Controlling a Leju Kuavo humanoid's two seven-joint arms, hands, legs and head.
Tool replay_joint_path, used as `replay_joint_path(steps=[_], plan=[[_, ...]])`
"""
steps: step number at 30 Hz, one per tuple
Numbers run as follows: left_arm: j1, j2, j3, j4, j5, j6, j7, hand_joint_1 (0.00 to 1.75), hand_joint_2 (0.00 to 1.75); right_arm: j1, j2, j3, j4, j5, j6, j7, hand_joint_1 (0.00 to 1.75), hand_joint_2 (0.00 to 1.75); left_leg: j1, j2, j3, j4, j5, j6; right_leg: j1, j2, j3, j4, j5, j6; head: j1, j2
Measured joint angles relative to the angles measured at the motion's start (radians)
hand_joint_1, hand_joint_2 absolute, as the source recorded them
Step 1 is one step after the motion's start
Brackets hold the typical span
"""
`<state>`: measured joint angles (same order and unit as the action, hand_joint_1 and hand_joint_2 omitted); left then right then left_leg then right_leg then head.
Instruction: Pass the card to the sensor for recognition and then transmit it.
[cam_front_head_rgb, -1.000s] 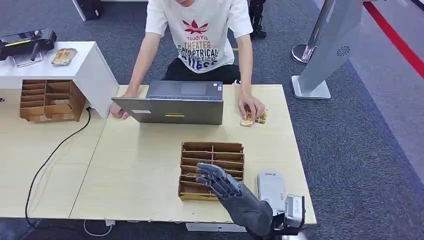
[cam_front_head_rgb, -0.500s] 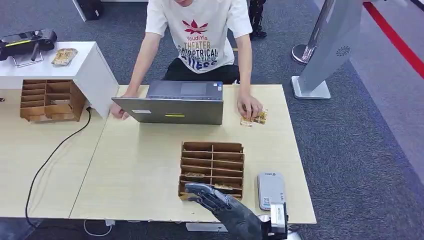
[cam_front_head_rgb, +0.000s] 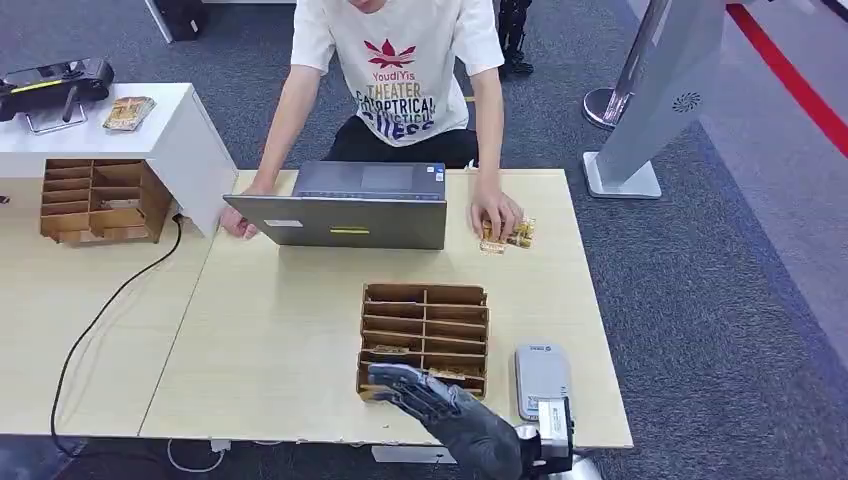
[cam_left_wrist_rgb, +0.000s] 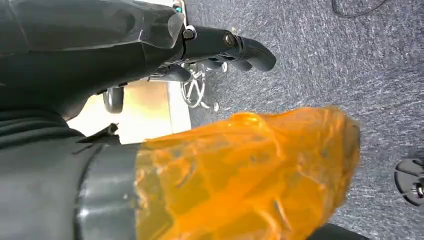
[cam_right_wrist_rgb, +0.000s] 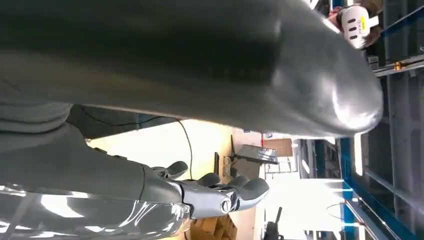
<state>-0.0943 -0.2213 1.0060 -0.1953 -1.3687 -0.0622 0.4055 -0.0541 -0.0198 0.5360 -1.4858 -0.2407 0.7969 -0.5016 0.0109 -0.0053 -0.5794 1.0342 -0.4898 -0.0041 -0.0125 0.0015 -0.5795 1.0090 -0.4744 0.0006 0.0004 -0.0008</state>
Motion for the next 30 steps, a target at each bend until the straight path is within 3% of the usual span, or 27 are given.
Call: replay_joint_path(steps=[30], plan=[[0.0, 0.003, 0.002, 0.0, 0.025, 0.015, -0.049, 0.0, 0.0, -0.024, 0.0, -0.014, 0.0, -0.029, -0.009, -0.002, 0.0, 0.0, 0.0, 0.0, 0.0, 0.0, 0.0, 0.0, 0.0, 0.0, 0.0, 0.0, 0.0, 0.0, 0.0, 0.0]])
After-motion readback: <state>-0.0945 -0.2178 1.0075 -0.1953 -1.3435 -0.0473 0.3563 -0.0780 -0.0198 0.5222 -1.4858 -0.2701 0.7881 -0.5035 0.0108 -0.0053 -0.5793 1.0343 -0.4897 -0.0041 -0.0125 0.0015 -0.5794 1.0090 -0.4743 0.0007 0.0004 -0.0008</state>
